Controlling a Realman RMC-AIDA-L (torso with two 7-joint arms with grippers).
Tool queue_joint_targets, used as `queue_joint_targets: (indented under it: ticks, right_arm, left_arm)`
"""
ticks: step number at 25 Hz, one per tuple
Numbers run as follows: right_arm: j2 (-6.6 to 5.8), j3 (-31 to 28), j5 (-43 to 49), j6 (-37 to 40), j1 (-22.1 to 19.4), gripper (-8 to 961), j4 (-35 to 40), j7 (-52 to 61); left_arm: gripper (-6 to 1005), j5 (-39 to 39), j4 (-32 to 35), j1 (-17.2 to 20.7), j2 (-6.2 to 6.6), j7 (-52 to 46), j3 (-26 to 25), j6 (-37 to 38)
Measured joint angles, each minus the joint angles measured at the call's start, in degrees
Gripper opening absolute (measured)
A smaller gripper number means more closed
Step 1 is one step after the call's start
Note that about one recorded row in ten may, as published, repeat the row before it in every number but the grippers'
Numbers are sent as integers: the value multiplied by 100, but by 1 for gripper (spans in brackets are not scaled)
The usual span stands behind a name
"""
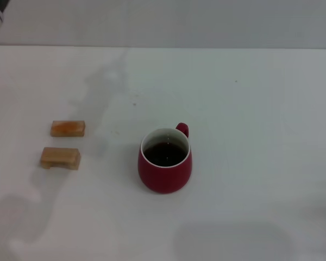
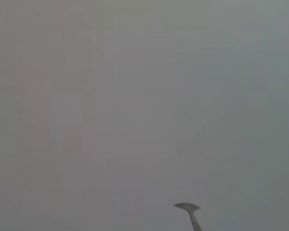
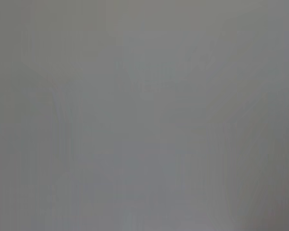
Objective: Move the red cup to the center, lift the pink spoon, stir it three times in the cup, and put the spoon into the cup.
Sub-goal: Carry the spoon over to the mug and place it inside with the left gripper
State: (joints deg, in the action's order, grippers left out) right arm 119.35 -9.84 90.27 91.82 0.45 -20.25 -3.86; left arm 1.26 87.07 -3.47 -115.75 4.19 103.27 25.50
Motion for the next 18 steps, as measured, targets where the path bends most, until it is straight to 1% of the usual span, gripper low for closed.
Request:
queue_joint_targets:
  ticks: [1,3,7,8,9,10,13,15,18]
  right_arm:
    - [0,0,0,1,-1,-1,-5,0]
    - [0,0,0,2,-4,-1,-11,0]
    - [0,0,0,20,-7,0,-14,0]
    - [0,0,0,24,-6,0,-14,-1]
    - [0,0,0,25,-4,0,-14,-1]
    - [2,0,0,28,-4,0,-14,-1]
    - [5,0,0,30,-2,0,-14,-1]
    - [6,0,-1,30,-3,-1,-14,-1]
    - [1,0,-1,30,-7,-1,-13,-1]
  left_arm:
    - [174,-69,171,-1,59,-236,-6,-340]
    - [174,-197,544,-33,222,-551,24,-1038]
    - [174,-373,932,-127,401,-662,160,-1896]
    - [174,-367,1135,-185,507,-660,257,-2310]
    - [174,-367,1135,-185,507,-660,257,-2310]
    - [174,-368,1206,-206,550,-630,313,-2462]
    - [174,-306,1297,-250,602,-632,331,-2729]
    - [174,-260,1325,-251,614,-659,326,-2749]
    - [173,-128,1406,-223,692,-691,351,-2648]
